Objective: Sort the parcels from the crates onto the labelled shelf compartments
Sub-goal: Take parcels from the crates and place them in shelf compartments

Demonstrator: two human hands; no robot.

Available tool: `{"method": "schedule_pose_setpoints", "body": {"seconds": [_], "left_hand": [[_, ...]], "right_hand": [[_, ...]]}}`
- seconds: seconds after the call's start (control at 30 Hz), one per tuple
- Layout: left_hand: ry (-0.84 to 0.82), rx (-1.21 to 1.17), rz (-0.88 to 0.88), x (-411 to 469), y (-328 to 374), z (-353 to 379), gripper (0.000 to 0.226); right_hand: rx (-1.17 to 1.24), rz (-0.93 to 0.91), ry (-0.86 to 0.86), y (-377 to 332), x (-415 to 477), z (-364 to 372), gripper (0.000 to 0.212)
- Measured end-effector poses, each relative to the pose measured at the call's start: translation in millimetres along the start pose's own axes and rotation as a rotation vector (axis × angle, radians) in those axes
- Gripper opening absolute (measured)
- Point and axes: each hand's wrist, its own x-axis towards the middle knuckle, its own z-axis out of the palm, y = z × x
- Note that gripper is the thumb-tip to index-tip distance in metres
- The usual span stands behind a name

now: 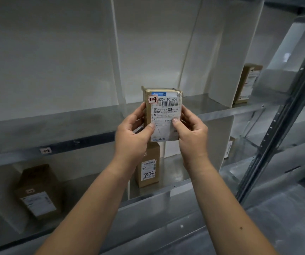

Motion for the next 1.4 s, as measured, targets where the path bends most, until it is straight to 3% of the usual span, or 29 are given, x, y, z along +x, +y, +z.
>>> {"method": "schedule_pose_setpoints", "body": {"seconds": [0.37,0.47,0.87,1.13,1.4], "left_hand": [[0.295,0.163,0.052,33.3,-35.7,45.1,0.04],[0.349,0.219,0.089,39.3,-43.6,42.9,0.04],[0.382,0.441,0.085,71.6,-59.0,24.3,0.041],[0.435,0.765,0.066,92.6,-62.4,36.3,0.017],[0.496,0.861,0.019,107.5,-60.4,51.4,0.02]], "right_hand": [[-0.088,0.121,-0.199,29.8,80.3,-27.3,0.057],[-0.166,0.083,-0.238,36.7,86.5,-23.4,0.046],[-0.347,-0.006,-0.22,58.1,113.6,7.1,0.025],[-0.378,-0.023,-0.262,71.9,139.0,20.9,0.024],[-0.386,-0.033,-0.294,83.9,153.6,27.6,0.024]]}}
